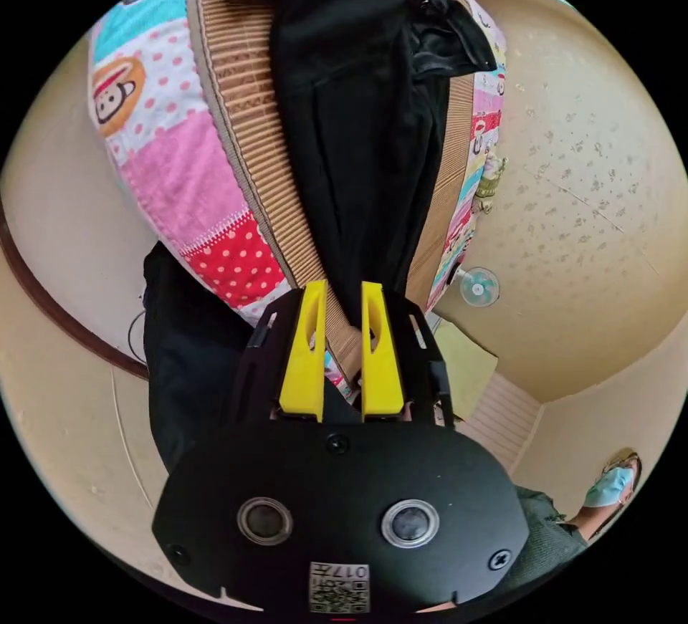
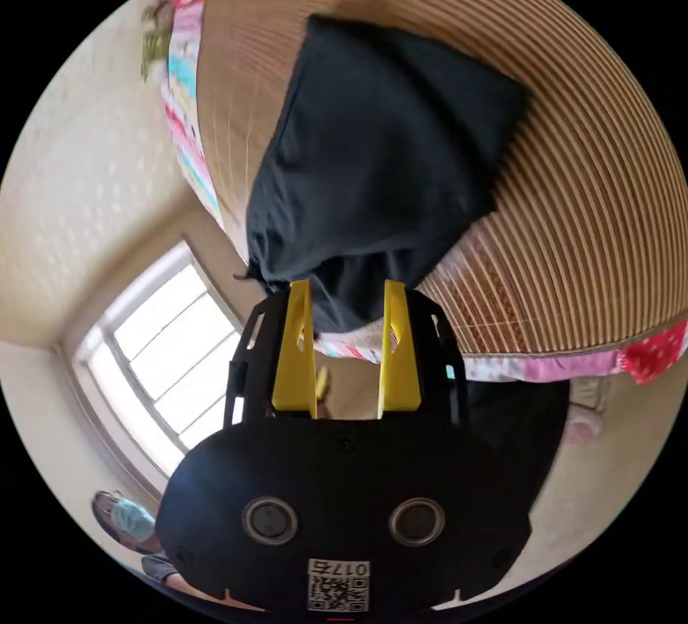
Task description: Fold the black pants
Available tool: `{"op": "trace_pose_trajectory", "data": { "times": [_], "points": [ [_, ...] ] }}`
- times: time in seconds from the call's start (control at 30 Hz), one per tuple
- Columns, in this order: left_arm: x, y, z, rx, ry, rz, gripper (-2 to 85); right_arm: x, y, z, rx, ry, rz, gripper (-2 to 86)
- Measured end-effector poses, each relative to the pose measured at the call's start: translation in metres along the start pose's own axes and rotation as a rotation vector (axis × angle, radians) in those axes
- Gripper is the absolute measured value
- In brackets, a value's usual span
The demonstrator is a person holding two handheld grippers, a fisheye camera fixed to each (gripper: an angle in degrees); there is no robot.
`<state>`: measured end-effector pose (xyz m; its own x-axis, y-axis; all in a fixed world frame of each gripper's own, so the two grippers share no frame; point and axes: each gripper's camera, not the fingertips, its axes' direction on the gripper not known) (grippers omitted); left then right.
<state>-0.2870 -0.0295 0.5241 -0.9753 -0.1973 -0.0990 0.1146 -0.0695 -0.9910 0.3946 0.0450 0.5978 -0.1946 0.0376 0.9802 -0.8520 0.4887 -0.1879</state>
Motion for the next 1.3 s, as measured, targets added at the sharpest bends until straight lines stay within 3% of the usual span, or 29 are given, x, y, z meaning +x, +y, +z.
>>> {"op": "trace_pose_trajectory", "data": {
  "times": [0.1,0.2,0.43,0.63,0.8,1.0,1.1,1.3],
  "points": [
    [0.039,-0.031,0.033,-0.138,-0.038,-0.022,9.8,0.007,-0.006,-0.038,0.183,-0.245,0.103,13.8],
    [0.074,-0.052,0.047,-0.209,-0.107,-0.049,10.8,-0.007,-0.021,-0.066,0.248,-0.276,0.166,13.5],
    [0.128,-0.074,0.034,-0.344,-0.348,-0.051,7.8,-0.062,-0.065,-0.112,0.042,-0.153,0.278,12.4],
    [0.183,-0.078,-0.005,-0.371,-0.336,0.021,10.2,-0.083,-0.07,-0.146,-0.031,-0.194,0.287,11.5],
    [0.199,-0.08,-0.02,-0.416,-0.204,-0.056,11.8,-0.057,-0.054,-0.17,0.04,-0.495,0.403,12.1],
    [0.214,-0.081,-0.03,-0.474,-0.206,-0.091,9.6,-0.061,-0.055,-0.204,-0.012,-0.516,0.383,16.6],
    [0.227,-0.077,-0.027,-0.536,-0.143,-0.06,11.8,-0.072,-0.064,-0.227,0.021,-0.569,0.328,14.5],
    [0.239,-0.069,-0.047,-0.555,-0.219,-0.037,7.1,-0.115,-0.099,-0.277,-0.028,-0.326,0.357,2.7]
  ]
}}
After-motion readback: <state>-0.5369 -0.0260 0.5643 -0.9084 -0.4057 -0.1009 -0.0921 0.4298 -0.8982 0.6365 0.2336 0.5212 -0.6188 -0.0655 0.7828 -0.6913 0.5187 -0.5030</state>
